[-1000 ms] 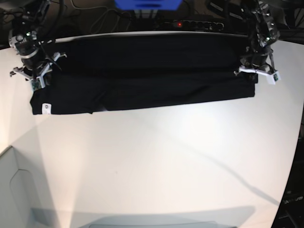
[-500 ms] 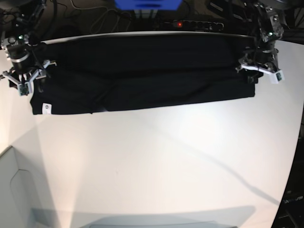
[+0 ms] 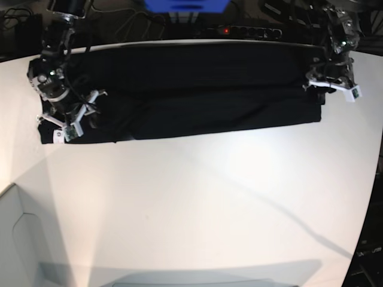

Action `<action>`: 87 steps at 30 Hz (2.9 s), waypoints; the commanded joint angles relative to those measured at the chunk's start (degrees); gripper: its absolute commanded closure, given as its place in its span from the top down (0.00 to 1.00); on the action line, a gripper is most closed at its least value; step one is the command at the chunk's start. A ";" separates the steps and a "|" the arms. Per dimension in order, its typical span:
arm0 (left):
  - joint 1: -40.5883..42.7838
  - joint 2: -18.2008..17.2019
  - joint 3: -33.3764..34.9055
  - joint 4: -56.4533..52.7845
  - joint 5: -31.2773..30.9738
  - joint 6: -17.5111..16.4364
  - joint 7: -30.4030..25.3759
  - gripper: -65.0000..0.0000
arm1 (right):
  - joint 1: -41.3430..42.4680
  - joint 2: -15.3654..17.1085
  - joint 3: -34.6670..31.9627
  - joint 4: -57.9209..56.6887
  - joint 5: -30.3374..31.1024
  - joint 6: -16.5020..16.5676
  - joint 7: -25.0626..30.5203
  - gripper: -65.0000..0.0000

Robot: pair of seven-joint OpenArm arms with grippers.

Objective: Fold the T-shirt properly

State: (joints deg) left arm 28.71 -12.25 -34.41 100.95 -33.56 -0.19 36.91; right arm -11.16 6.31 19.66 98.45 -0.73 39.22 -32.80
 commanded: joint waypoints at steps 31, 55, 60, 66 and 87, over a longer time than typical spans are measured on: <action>-2.38 -0.72 -0.53 -0.51 -0.15 -0.12 -1.35 0.44 | 2.59 0.60 -5.02 -1.97 0.69 0.78 1.81 0.00; -2.20 -0.72 -5.45 1.87 -0.68 -0.12 -1.35 0.44 | -23.70 -1.34 -2.83 17.63 0.78 0.78 1.90 0.00; -1.94 -0.72 -5.37 2.66 -0.68 -0.12 -1.35 0.45 | -24.93 -1.34 -2.74 17.55 0.78 0.78 1.90 0.00; -1.85 -0.72 -5.37 2.13 -0.68 -0.12 -1.35 0.45 | -25.02 -0.99 -1.95 17.63 0.78 0.78 1.90 0.00; -0.53 -0.63 -6.95 2.57 -0.77 -0.12 4.37 0.45 | -18.25 -2.57 10.89 17.37 1.04 0.78 1.37 0.49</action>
State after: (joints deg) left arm 27.73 -12.14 -40.45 102.41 -34.44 -0.23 42.22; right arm -29.87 3.27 30.46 114.83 -0.60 39.24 -33.30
